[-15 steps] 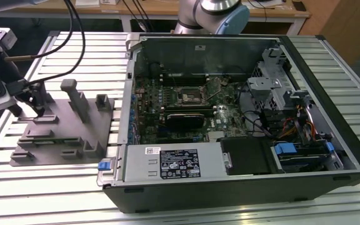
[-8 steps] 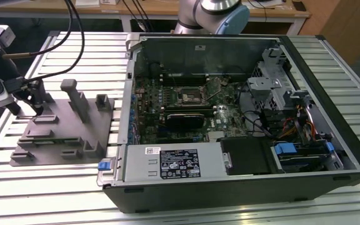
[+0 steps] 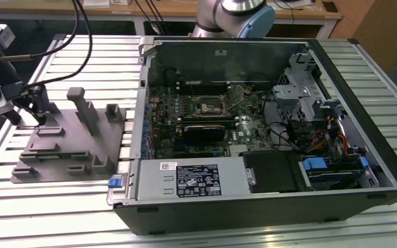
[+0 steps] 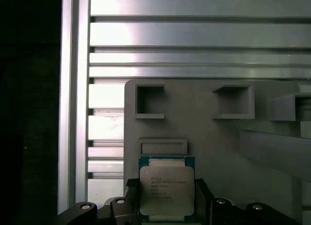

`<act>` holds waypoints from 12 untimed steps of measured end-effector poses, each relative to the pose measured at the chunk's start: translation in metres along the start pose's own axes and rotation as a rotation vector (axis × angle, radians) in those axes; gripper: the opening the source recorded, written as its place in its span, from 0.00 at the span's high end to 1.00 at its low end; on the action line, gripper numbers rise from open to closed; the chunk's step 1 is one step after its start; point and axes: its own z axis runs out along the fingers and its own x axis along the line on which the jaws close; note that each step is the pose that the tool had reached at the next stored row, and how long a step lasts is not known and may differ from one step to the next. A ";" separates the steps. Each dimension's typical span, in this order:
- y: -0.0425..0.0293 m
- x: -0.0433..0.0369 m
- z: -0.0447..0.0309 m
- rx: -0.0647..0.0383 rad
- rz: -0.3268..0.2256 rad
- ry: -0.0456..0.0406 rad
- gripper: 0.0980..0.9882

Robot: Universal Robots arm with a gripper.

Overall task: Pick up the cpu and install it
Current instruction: 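Pick up the cpu and move it towards the insertion slot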

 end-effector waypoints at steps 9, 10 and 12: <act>0.0004 0.0000 -0.0089 0.000 0.000 -0.0001 0.50; 0.0004 0.0000 -0.0100 0.000 0.000 0.0000 0.50; 0.0005 0.0000 -0.0120 0.000 0.000 0.0000 0.50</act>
